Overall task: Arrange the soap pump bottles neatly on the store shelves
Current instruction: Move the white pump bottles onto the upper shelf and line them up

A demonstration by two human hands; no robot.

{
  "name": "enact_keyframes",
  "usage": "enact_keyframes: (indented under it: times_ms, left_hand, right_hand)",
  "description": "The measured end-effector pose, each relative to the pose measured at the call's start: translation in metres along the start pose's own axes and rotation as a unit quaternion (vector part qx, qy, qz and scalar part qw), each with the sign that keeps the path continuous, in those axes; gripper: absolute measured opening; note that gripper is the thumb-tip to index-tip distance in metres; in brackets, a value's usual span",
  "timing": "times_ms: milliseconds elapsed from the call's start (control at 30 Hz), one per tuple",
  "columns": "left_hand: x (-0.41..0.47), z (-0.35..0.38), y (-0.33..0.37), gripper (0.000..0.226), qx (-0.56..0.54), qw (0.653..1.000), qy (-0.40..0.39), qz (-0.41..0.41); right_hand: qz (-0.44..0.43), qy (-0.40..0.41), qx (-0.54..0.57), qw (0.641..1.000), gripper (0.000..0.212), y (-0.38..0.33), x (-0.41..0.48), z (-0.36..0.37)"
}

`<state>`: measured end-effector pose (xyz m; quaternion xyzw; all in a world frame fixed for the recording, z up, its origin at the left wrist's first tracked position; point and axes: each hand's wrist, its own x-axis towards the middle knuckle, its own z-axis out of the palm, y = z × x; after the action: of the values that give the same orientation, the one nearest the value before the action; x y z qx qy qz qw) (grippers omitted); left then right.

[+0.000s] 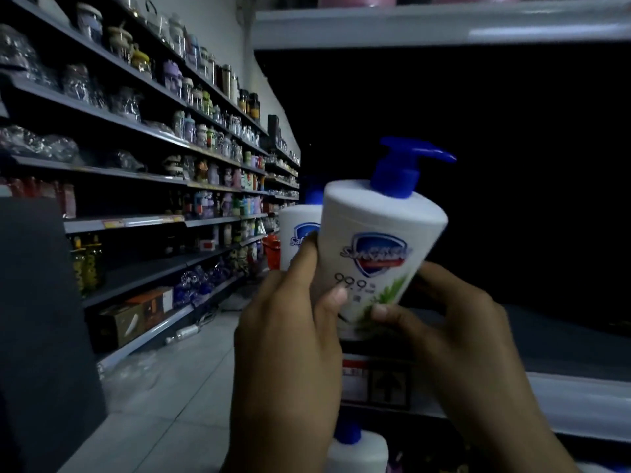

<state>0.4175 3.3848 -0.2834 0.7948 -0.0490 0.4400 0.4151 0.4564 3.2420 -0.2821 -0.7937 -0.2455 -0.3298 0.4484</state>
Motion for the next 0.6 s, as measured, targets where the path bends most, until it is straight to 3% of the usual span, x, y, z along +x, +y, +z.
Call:
enact_keyframes:
  times_ms: [200,400,600]
  left_hand:
    - [0.011,-0.007,-0.023,0.052,0.023,1.0,0.01,-0.016]
    - [0.021,0.0,-0.043,0.061,0.001,0.999,-0.011,-0.036]
    - [0.026,-0.005,-0.058,0.06,-0.059,0.996,-0.061,-0.033]
  right_hand:
    - [-0.017,-0.058,-0.008,0.998,0.03,-0.008,0.02,0.016]
    - [-0.003,-0.074,-0.036,0.997,0.017,-0.005,0.029,0.022]
    - [0.041,-0.106,-0.034,0.993,0.039,0.005,0.033,0.021]
